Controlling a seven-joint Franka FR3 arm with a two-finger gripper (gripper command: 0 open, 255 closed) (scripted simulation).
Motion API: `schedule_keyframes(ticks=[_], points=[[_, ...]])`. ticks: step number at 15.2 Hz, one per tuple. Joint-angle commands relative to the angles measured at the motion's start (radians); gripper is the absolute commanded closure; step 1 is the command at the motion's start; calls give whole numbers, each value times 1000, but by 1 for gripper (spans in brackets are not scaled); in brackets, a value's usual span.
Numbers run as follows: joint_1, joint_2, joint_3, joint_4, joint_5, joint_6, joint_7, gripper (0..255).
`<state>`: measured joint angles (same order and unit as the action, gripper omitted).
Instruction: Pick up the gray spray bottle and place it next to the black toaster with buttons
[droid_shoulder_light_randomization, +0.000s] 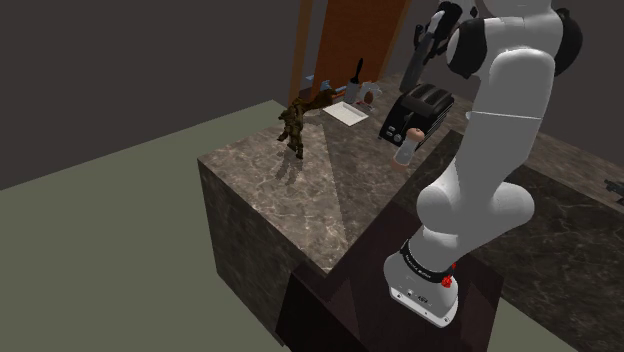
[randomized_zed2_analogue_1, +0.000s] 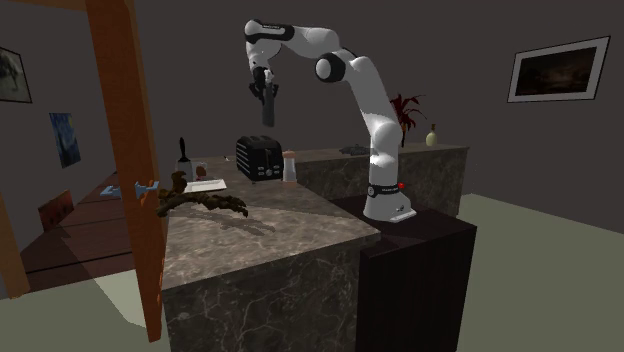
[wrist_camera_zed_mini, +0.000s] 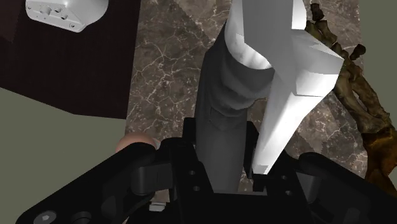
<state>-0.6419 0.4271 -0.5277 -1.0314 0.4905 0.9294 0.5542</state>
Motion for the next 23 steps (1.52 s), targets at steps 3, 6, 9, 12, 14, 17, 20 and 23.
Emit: schedule_keyframes(ticks=[3, 6, 9, 12, 14, 17, 20, 23], points=[[26, -28, -5, -98, -26, 68, -23, 255], [44, -47, -6, -167, -42, 118, -36, 255], [59, -62, -7, -229, -55, 165, -47, 255], [71, -72, -8, -285, -64, 209, -58, 255], [78, -78, -8, -319, -69, 238, -65, 255], [86, -83, -7, -367, -75, 279, -75, 255], [93, -86, -7, -411, -79, 319, -85, 255], [99, -86, -6, -451, -81, 358, -96, 255]])
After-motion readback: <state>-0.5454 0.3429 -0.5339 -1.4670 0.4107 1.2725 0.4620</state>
